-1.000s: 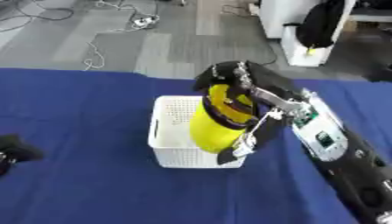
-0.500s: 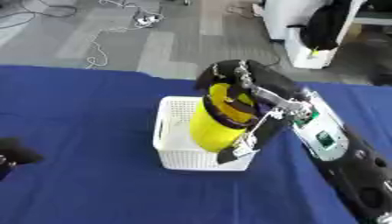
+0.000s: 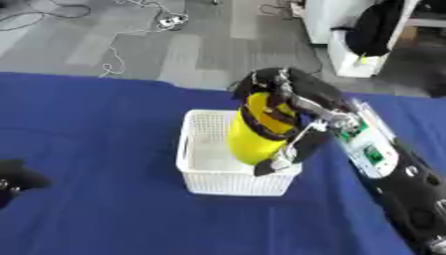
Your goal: Pick up objects on the table and place them in the box.
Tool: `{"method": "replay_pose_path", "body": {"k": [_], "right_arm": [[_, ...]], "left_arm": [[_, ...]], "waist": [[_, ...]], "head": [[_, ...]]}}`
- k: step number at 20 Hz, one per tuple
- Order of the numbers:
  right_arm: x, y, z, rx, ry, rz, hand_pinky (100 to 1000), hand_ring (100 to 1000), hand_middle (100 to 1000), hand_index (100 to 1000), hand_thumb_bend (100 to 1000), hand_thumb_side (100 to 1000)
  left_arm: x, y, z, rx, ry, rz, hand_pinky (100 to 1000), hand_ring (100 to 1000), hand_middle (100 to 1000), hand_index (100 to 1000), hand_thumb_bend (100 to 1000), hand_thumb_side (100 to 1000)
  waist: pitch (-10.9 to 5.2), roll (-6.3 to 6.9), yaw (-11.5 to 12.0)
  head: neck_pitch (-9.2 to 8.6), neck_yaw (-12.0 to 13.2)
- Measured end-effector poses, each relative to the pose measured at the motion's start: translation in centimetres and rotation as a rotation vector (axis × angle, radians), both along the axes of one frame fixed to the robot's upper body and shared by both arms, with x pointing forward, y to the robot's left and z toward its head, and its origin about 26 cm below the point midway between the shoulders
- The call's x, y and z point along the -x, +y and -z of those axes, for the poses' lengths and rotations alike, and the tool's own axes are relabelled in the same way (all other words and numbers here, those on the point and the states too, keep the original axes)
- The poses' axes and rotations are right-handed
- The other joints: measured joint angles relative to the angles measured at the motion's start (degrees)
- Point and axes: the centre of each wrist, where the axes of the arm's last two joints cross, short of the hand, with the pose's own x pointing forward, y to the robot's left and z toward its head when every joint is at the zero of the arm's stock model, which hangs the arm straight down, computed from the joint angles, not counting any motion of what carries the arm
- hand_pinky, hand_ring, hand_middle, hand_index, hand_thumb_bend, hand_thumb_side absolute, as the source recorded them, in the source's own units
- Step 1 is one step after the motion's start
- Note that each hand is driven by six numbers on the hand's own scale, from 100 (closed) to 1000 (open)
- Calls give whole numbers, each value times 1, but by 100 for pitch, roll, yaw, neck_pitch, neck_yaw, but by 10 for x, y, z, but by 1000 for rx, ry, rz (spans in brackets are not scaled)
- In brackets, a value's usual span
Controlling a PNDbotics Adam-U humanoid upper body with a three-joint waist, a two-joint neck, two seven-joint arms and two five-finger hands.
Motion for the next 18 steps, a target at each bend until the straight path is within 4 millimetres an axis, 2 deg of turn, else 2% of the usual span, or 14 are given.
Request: {"method": "replay_pose_path", "body": {"k": [4, 9, 11, 12, 13, 14, 16, 18], "right_arm": [[-7, -15, 5, 32, 7, 62, 100, 100, 100, 100, 798, 465], [-14, -29, 13, 77, 16, 115, 100, 100, 100, 100, 813, 477], [-16, -32, 14, 85, 12, 124, 100, 100, 100, 100, 865, 527], [-17, -33, 15, 86, 11, 128, 100, 176, 100, 192, 1000, 648], [-17, -34, 17, 86, 12, 131, 261, 348, 260, 342, 1000, 702], [-18, -35, 18, 89, 13, 133, 474, 524, 495, 517, 1000, 757], [-18, -35, 19, 100, 10, 137, 598, 650, 662, 641, 1000, 774], [-18, -33, 20, 110, 8, 134, 656, 709, 741, 707, 1000, 767]], "left_arm": [[0, -1, -1, -2, -3, 8, 681, 643, 601, 814, 190, 843], [0, -2, -1, -2, -4, 14, 680, 640, 601, 814, 190, 843], [0, -2, -1, -2, -6, 15, 680, 640, 601, 814, 190, 843], [-1, -2, -2, -2, -7, 15, 680, 640, 601, 814, 190, 843], [-1, -2, -2, -2, -8, 15, 680, 640, 601, 814, 190, 843], [-1, -2, -2, -2, -8, 15, 680, 640, 601, 814, 191, 843], [-1, -2, -2, -2, -8, 15, 680, 639, 600, 814, 190, 843], [-1, -2, -2, -2, -7, 15, 680, 639, 600, 814, 190, 844]], "waist": [[24, 1, 44], [27, 1, 80], [27, 1, 81], [27, 1, 82], [27, 1, 82], [27, 1, 81], [27, 1, 81], [27, 1, 75]], "head": [[-45, -103], [-47, -359], [-48, -434], [-48, -465], [-48, -477], [-48, -485], [-49, -519], [-64, -528]]}}
